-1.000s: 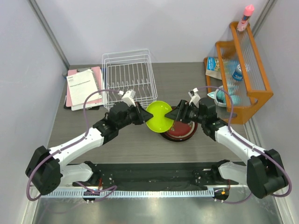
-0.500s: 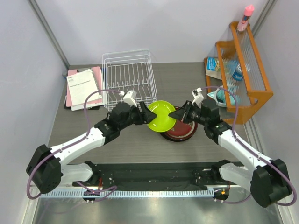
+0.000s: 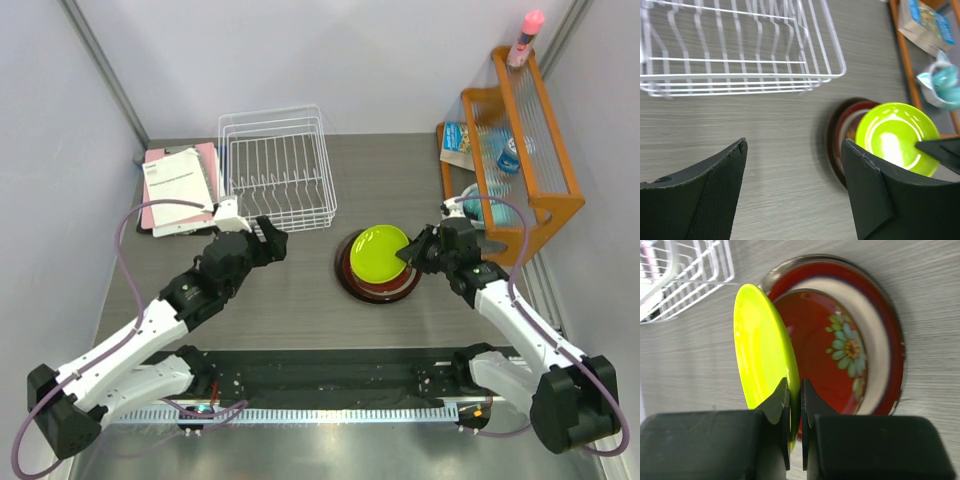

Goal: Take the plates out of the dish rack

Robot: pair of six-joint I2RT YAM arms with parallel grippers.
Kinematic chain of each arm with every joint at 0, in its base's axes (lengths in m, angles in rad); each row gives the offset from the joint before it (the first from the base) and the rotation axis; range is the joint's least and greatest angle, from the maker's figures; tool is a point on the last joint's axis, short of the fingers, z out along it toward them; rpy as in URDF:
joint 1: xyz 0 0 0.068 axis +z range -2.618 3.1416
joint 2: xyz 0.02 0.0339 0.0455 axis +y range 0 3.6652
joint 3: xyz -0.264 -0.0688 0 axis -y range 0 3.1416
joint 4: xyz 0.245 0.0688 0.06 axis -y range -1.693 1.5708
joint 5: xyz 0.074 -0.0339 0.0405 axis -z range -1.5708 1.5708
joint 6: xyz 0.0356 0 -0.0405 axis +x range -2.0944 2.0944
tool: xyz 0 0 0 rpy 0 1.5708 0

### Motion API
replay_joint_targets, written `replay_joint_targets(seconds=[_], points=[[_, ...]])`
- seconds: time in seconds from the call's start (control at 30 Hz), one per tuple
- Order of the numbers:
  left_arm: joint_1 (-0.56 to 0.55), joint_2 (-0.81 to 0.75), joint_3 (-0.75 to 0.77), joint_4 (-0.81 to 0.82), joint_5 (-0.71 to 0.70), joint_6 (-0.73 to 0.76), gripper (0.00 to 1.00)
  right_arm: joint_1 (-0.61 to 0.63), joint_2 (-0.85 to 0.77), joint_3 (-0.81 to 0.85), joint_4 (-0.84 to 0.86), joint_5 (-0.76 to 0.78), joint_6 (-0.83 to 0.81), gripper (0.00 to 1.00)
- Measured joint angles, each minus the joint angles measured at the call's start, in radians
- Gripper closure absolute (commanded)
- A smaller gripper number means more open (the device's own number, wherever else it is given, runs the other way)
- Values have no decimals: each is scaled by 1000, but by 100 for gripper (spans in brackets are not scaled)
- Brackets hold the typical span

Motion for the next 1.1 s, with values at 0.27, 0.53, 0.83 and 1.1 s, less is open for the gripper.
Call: replay_joint_targets(seconds=[0.27,0.53,0.83,1.1], points=[[0,-96,-74,-85,-121,46,21,-68,146,3,18,-34,-55,94],[0,-127,-75,-159,-189,66,18,-70,186,15,47,-52,-74,46],[0,-161,-75,-178,-220,69,1,-69,173,20,30,-60,-99,26],[0,-124,-58,-208,-233,67,1,-70,62,89,-109,25,-169,13]])
